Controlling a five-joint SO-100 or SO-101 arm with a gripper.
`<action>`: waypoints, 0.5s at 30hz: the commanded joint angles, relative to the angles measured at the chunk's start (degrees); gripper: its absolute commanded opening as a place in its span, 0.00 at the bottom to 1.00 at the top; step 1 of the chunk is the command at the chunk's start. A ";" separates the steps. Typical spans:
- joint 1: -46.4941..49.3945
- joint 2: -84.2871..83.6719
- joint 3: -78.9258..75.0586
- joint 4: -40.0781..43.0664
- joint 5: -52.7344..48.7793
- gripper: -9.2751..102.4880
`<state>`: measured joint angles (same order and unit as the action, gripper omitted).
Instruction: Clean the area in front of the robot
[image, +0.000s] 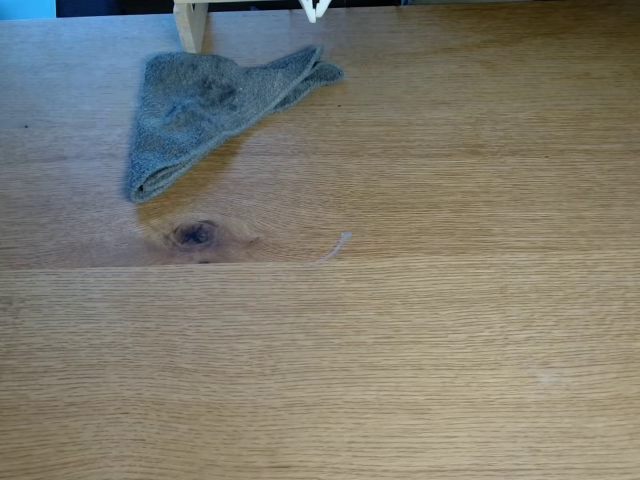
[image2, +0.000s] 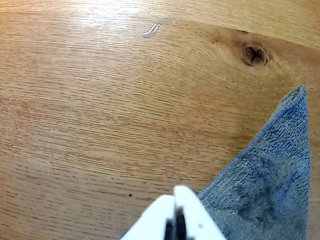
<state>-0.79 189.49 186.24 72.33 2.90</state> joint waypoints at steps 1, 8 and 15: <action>2.72 -0.09 5.62 0.09 3.69 0.08; 2.72 -0.09 5.62 0.00 3.69 0.08; 1.67 -6.24 5.62 -3.34 3.43 0.08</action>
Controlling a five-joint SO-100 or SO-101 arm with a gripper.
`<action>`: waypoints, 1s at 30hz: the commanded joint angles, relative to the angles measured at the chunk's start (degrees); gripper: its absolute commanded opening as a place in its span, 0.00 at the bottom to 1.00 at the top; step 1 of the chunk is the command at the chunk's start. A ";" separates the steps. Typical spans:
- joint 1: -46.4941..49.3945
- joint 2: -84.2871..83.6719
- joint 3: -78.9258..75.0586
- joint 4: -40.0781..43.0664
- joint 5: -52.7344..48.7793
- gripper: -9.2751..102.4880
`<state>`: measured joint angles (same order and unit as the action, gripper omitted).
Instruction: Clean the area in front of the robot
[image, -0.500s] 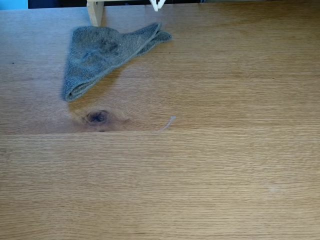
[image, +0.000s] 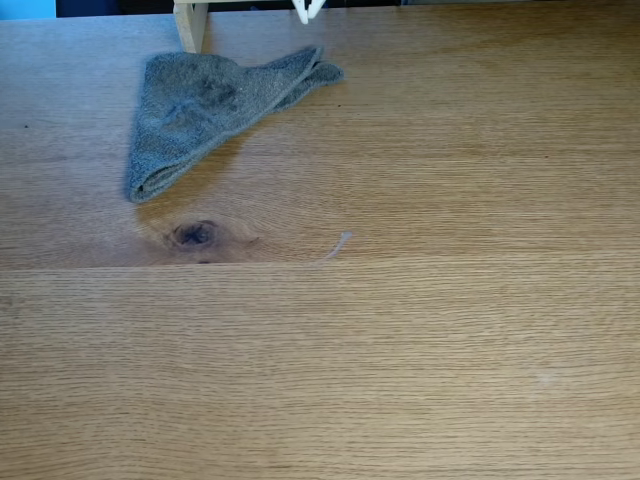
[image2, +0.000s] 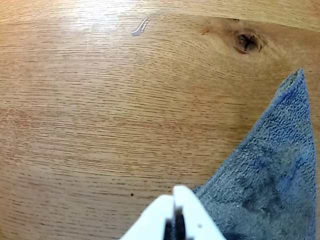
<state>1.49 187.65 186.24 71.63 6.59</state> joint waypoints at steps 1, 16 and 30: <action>-0.88 -6.24 5.62 -3.96 -0.44 0.08; -15.38 -25.31 3.08 -16.79 -6.94 0.11; -6.06 -61.17 -37.09 -18.63 4.75 0.32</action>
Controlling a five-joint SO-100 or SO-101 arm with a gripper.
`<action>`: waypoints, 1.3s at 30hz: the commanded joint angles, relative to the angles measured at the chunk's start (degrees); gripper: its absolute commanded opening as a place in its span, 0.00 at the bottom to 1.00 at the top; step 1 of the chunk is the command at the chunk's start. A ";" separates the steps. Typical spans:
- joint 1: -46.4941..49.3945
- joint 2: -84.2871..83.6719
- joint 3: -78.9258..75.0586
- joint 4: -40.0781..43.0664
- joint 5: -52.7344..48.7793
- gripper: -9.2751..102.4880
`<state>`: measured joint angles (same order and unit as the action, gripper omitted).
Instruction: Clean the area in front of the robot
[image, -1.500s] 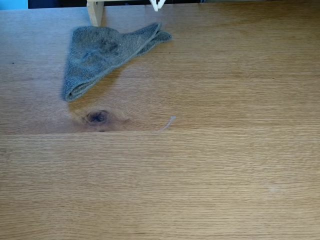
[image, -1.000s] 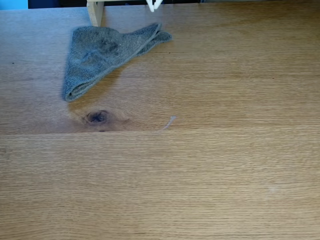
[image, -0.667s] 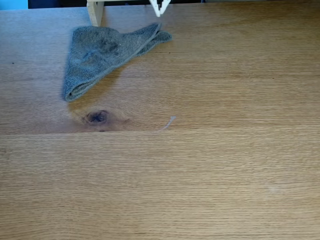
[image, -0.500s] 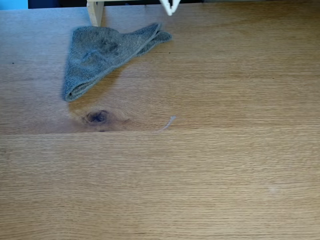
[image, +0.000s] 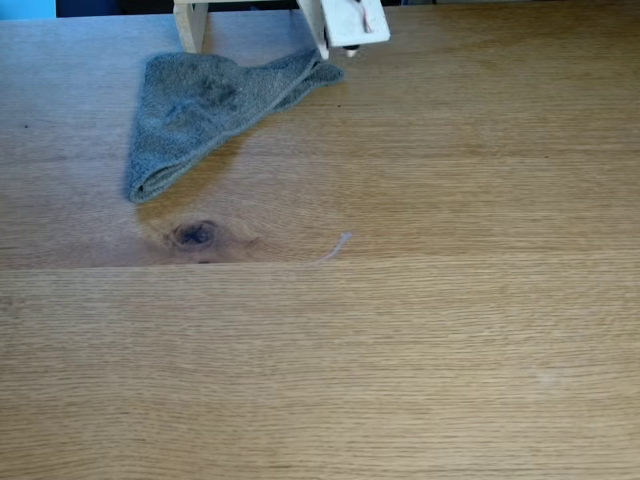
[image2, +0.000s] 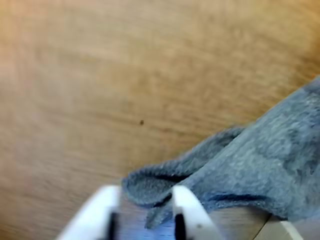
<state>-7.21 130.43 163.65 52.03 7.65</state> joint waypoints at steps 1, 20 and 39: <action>3.87 -5.27 -17.58 1.76 4.92 0.34; 43.33 -29.97 -37.88 7.03 4.57 0.39; 53.88 -61.61 -37.88 -25.66 -12.83 0.49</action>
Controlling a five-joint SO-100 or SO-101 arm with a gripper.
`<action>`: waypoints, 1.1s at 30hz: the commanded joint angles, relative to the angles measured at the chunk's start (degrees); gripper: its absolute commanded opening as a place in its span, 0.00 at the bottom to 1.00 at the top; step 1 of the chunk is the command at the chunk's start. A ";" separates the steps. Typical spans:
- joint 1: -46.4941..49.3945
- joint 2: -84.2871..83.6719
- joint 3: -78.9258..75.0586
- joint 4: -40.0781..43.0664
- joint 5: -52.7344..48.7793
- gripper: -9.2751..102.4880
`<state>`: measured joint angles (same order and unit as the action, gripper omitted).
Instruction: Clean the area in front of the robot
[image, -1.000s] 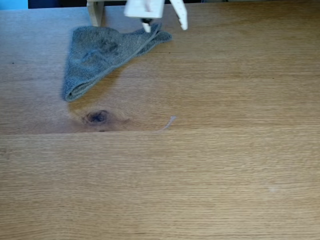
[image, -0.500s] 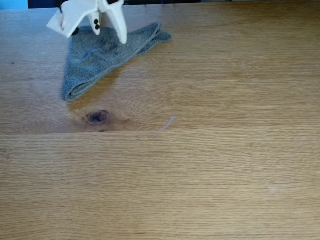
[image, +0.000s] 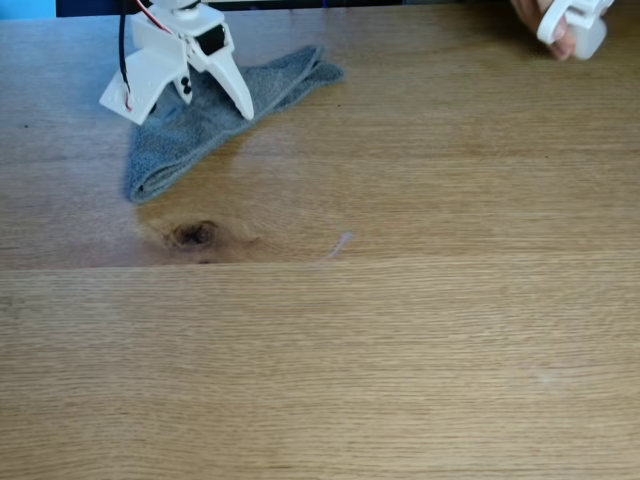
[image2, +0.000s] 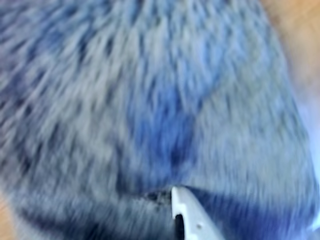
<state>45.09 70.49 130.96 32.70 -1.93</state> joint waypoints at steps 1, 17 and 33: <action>1.76 -3.08 -5.19 -8.88 -4.66 0.49; 3.25 -16.26 -5.19 -26.98 -21.88 0.29; -1.67 -0.09 -5.19 -13.18 -14.06 0.08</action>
<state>44.74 62.84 126.39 15.03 -18.54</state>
